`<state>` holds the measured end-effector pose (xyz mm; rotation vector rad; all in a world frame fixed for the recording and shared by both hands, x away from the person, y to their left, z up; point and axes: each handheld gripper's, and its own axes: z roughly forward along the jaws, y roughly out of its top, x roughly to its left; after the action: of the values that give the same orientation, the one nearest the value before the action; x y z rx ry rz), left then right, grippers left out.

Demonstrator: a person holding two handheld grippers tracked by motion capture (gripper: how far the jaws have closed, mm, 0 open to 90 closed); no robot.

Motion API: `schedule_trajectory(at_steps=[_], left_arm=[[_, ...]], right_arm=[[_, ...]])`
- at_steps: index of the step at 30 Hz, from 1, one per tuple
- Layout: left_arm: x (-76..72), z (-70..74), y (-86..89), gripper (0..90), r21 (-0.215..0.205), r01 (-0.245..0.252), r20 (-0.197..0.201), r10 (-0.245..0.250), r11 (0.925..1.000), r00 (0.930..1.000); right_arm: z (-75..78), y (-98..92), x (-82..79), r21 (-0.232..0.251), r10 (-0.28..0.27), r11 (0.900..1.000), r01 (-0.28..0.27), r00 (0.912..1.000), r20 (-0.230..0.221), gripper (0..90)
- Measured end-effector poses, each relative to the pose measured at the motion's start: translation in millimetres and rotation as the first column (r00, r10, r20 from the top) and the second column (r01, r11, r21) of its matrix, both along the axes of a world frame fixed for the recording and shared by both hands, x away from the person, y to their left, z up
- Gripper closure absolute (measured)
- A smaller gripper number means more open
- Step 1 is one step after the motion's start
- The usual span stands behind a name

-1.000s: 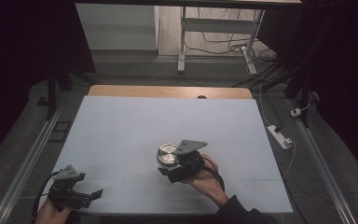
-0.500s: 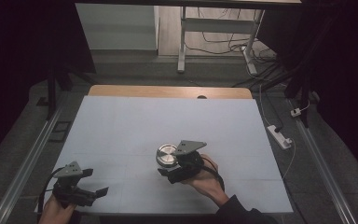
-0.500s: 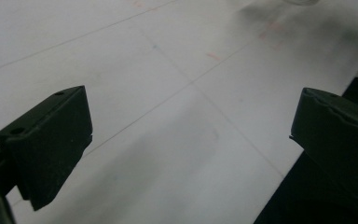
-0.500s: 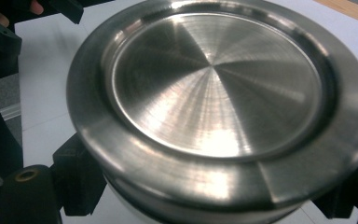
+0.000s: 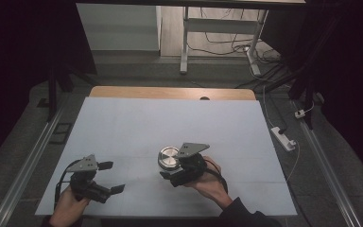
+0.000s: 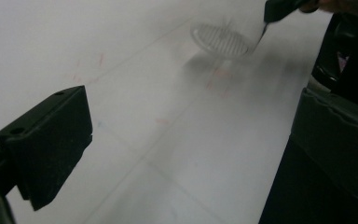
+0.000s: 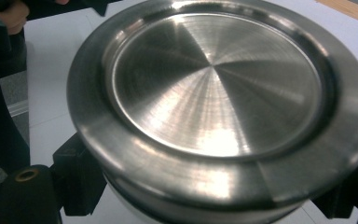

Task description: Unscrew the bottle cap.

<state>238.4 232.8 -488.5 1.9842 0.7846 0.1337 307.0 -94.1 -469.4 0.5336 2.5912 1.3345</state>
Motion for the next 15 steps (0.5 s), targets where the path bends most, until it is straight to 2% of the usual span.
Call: schedule_trajectory(at_steps=[2, 3, 6, 15], left_arm=[[9.1, 7.8, -12.1, 0.0, 0.019, 0.037, -0.018, -0.037, 0.9991, 0.9992], [9.1, 7.8, -12.1, 0.2, 0.019, 0.037, -0.018, -0.037, 0.9991, 0.9992], [16.5, 17.7, -29.2, 0.2, 0.048, 0.076, -0.001, -0.076, 0.9959, 0.9971], [34.4, 27.4, -50.7, 0.1, 0.049, 0.140, 0.035, -0.142, 0.9890, 0.9893]], right_arm=[[0.6, -0.1, -0.6, 0.003, 0.006, 1.000, -0.006, 1.0000, 0.000, 15.1], [1.0, -0.2, -0.8, 0.002, 0.007, 1.000, -0.007, 1.0000, -0.001, 15.1], [1.2, -0.2, -1.0, 0.002, 0.019, 1.000, -0.019, 0.9998, 0.003, 15.1], [2.6, -0.2, -2.3, 0.006, 0.038, 0.999, -0.038, 0.9993, 0.007, 15.1]])
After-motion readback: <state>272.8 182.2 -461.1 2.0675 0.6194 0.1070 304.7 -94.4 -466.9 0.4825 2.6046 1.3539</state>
